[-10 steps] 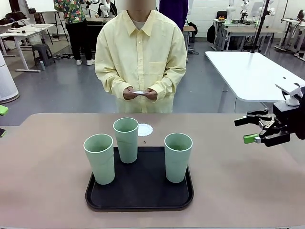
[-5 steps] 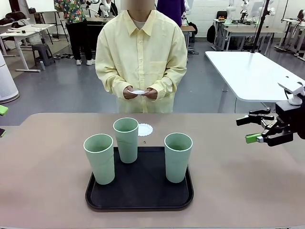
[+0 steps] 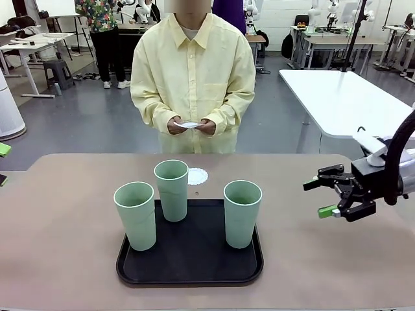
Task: Place coasters on the table and set cups on them.
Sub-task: Pick up one Reusable plastic cup and place it on a coaster set by the human.
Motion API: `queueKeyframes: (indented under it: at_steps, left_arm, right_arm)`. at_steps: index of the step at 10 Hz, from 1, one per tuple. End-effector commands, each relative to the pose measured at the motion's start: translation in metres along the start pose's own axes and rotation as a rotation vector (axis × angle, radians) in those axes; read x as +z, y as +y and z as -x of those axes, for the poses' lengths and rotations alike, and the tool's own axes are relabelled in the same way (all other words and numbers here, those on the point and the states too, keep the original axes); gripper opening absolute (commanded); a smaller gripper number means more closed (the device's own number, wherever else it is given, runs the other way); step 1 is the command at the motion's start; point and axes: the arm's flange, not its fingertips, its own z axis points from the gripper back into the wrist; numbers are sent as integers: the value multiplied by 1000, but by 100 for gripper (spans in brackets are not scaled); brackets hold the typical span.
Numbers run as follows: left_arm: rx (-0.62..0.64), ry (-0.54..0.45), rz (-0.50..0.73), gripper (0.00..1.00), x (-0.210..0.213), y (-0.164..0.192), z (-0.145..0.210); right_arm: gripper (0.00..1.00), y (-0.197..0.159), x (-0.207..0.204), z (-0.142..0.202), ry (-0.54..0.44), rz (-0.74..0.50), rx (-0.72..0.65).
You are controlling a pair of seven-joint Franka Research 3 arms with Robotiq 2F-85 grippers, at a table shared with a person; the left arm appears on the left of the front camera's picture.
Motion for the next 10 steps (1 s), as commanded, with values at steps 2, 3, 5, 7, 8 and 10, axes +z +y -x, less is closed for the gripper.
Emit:
queueKeyframes:
  at_steps: [2,3,5,7,8,10]
  left_arm:
    - [-20,-5,18,100,0,0,0]
    - [-20,-5,18,100,0,0,0]
    - [-20,-5,18,100,0,0,0]
    - [-20,-5,18,100,0,0,0]
    - [-20,-5,18,100,0,0,0]
    - [-20,-5,18,100,0,0,0]
  right_arm:
    - [100,-7,-36,21,-73,48,100]
    - [100,-12,-48,26,-75,43,89]
    - [100,-17,-66,35,-92,8,25]
    - [100,-22,-86,36,-75,-31,-35]
    - [100,-23,-91,35,-67,-38,-33]
    - [100,-22,-103,37,-82,-28,-9]
